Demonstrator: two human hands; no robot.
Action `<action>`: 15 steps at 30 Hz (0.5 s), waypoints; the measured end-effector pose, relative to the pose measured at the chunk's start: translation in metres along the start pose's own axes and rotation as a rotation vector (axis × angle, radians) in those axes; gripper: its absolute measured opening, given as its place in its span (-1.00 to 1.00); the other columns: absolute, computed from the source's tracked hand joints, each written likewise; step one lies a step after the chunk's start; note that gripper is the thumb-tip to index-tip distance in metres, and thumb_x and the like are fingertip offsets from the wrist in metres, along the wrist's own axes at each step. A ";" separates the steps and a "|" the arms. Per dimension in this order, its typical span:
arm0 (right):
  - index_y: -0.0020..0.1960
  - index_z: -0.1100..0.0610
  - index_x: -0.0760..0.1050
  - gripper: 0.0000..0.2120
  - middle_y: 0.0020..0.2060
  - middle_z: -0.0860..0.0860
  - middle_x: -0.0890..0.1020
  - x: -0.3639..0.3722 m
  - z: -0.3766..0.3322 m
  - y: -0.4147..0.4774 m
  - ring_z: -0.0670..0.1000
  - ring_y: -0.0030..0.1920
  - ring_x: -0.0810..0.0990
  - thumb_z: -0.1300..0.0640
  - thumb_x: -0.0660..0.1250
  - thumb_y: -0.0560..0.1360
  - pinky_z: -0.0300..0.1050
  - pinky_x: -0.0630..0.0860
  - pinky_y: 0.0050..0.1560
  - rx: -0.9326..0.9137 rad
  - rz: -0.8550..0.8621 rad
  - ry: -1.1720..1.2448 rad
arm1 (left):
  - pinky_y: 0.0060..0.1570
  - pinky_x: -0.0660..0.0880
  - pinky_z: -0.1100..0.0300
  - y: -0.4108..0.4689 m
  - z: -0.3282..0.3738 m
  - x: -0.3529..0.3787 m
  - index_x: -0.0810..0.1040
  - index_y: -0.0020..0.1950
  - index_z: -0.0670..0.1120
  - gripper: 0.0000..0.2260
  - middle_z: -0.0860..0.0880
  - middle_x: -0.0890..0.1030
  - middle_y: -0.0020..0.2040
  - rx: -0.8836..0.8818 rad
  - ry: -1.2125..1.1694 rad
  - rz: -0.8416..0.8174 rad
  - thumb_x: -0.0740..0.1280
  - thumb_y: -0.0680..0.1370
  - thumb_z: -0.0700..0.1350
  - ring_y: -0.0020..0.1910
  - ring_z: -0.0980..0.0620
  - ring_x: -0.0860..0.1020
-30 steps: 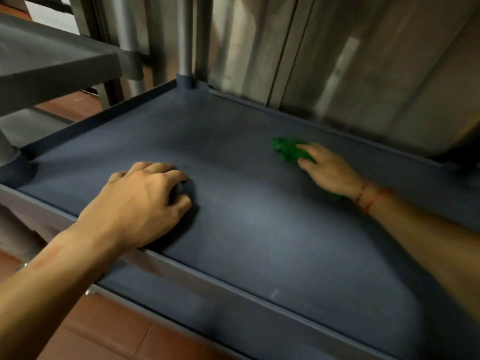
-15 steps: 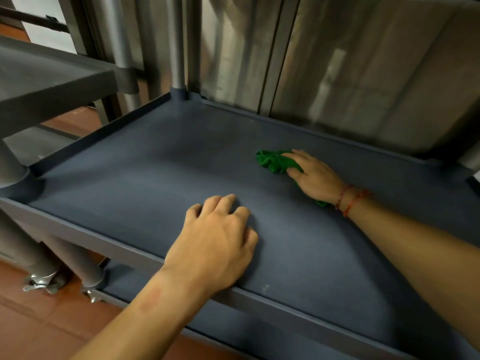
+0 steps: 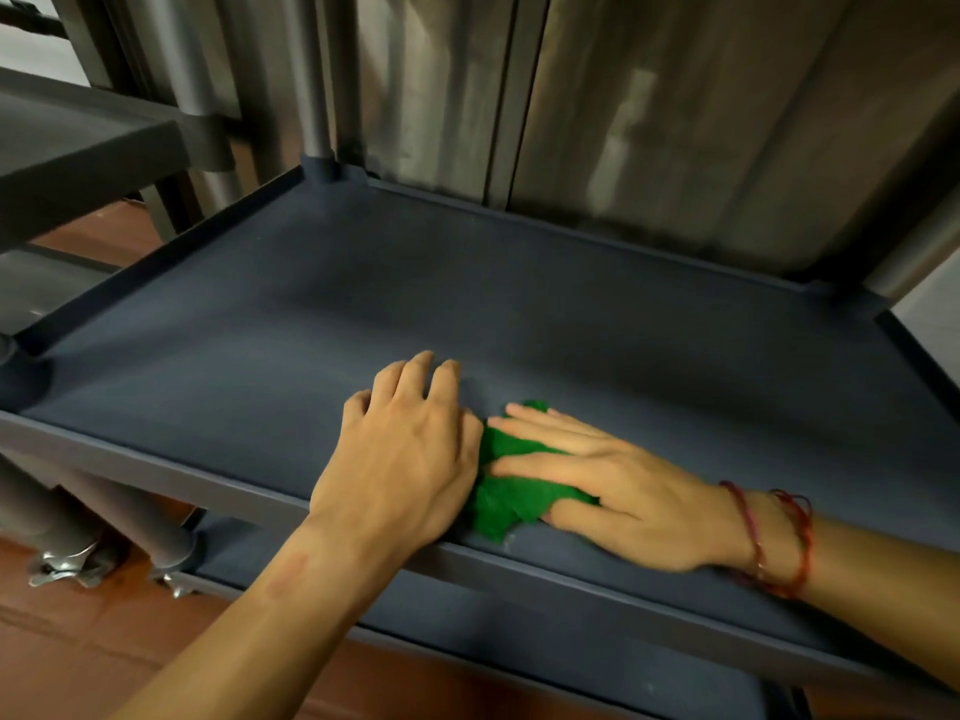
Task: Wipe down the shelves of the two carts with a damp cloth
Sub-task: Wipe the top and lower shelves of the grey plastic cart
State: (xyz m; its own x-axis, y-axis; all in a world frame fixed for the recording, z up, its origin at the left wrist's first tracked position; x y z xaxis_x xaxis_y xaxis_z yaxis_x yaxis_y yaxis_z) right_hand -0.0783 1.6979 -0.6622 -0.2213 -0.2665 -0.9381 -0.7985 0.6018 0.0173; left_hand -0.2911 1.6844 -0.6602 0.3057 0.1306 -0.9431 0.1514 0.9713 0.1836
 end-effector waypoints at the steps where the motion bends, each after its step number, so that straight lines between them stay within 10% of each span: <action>1: 0.51 -0.01 0.35 -0.52 0.57 0.00 0.22 -0.003 0.008 0.003 -0.06 0.60 0.06 0.03 0.14 0.59 -0.15 -0.08 0.58 -0.016 -0.002 -0.043 | 0.27 0.35 -0.11 0.000 0.000 0.000 0.34 0.45 -0.09 -0.48 -0.11 0.34 0.48 -0.004 -0.001 -0.005 -0.06 0.58 0.09 0.44 -0.13 0.31; 9: 0.54 -0.01 0.28 -0.52 0.56 0.05 0.25 -0.039 0.126 0.031 0.00 0.58 0.12 0.16 0.23 0.64 -0.21 -0.03 0.55 0.480 0.217 -0.065 | 0.27 0.34 -0.10 -0.001 -0.001 0.002 0.40 0.36 -0.09 -0.50 -0.06 0.36 0.43 -0.007 -0.003 -0.027 -0.10 0.57 0.09 0.41 -0.12 0.29; 15: 0.53 0.06 0.29 -0.51 0.56 0.11 0.23 -0.024 0.070 0.009 0.01 0.57 0.08 0.03 0.20 0.61 -0.44 -0.18 0.46 0.372 0.158 -0.035 | 0.22 0.36 -0.12 -0.001 -0.002 0.003 0.42 0.33 -0.09 -0.52 -0.07 0.41 0.40 0.001 0.006 -0.006 -0.07 0.57 0.09 0.38 -0.15 0.33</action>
State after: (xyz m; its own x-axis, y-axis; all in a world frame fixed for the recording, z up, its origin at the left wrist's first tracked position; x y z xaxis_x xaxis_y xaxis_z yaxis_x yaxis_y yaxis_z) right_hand -0.0405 1.7623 -0.6640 -0.3005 -0.1268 -0.9453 -0.4974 0.8665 0.0419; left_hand -0.2923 1.6839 -0.6641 0.2993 0.1257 -0.9459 0.1543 0.9719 0.1779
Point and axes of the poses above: each hand's wrist, its own y-axis towards the middle knuckle, its own x-axis out of the palm, z = x × y, the point moved 1 cm from there along y, towards the middle knuckle
